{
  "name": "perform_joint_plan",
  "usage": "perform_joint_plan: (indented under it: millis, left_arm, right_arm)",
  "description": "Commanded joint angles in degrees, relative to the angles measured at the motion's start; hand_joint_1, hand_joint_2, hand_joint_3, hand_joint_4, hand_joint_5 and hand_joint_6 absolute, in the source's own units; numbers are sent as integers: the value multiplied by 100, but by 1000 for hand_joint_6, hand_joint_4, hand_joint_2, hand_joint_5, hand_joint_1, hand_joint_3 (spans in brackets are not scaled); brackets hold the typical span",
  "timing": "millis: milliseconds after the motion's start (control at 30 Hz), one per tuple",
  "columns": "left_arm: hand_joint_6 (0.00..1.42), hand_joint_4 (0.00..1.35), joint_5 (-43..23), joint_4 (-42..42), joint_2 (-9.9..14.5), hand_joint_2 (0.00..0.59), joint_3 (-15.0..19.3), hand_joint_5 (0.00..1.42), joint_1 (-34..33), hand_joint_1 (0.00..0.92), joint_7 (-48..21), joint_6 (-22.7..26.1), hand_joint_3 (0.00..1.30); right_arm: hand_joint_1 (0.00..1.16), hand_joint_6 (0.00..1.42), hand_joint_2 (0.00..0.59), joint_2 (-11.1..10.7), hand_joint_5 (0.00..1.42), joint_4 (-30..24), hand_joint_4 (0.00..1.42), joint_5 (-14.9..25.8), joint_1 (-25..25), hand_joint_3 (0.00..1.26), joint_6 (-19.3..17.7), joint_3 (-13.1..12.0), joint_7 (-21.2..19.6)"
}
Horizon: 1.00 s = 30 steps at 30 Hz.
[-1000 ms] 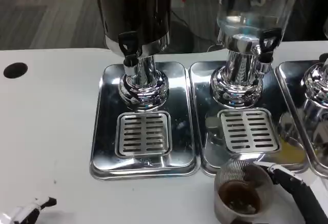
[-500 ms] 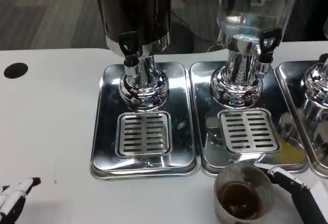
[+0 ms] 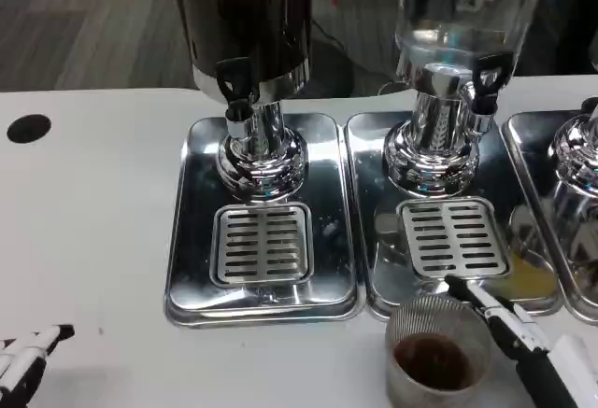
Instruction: Grasp the cup under the faucet to collect the drink, then remove the cup.
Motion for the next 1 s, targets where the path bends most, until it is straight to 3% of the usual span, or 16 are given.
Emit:
perform_joint_plan:
  millis: [33,133,233,367,433,500,567,667,767,833,867,900,933,967,1000]
  left_arm:
    - [366,40,-14,19,-24,87,3,114,27,0,24,-18,163]
    - [367,41,-11,23,-31,87,4,114,27,0,26,-17,163]
    - [368,41,-17,48,-44,87,8,114,28,0,55,-25,163]
    - [368,42,-34,62,-42,87,28,115,22,0,67,-33,160]
    - [369,42,-50,73,-40,81,38,115,18,0,63,-30,156]
    - [369,42,-67,91,-41,78,43,115,17,0,64,-30,155]
    - [369,42,-95,112,-46,78,50,115,25,0,76,-42,154]
    - [356,42,-130,132,-50,77,64,107,27,0,95,-59,154]
    - [351,42,-206,155,-58,75,96,104,13,0,132,-97,153]
    - [350,40,-281,164,-59,75,119,103,5,0,162,-136,153]
    - [349,36,-316,166,-61,85,132,96,1,0,192,-164,148]
    - [339,33,-358,156,-63,105,157,92,-7,0,246,-214,145]
    - [324,26,-374,143,-70,127,182,85,-17,0,317,-273,144]
    - [315,22,-361,123,-77,146,204,74,-27,0,400,-348,144]
    - [299,14,-232,66,-94,168,209,68,-40,0,552,-446,144]
  right_arm:
    - [666,32,110,-54,198,-116,94,55,35,71,67,61,13]
    - [656,28,109,-46,176,-138,61,129,59,62,85,87,34]
    - [609,0,114,-48,43,-208,1,257,80,32,69,86,75]
    - [376,0,134,-80,2,-468,0,816,101,1,-13,10,321]
    - [246,0,116,-102,0,-652,0,1223,140,0,-5,3,559]
    - [25,0,118,-134,0,-949,0,2095,230,0,201,123,1109]
    - [1,0,151,-181,0,-1308,0,2977,324,3,623,259,1748]
    - [0,0,226,-273,0,-1993,0,4355,441,14,1636,354,2650]
    - [0,0,319,-287,0,-2382,0,4877,454,34,2223,168,3001]
    - [17,0,424,-278,0,-2548,0,4899,427,44,2453,-22,3093]
    - [80,0,484,-263,0,-2622,0,4814,404,46,2546,-133,3089]
    - [112,0,554,-297,0,-2823,0,4129,397,52,2510,-345,2808]
    - [170,0,580,-330,0,-3061,0,3238,391,42,2424,-560,2463]
    - [235,0,585,-354,0,-3328,0,2258,391,51,2394,-724,2101]
    - [305,0,586,-357,0,-3503,0,1606,395,41,2382,-817,1861]
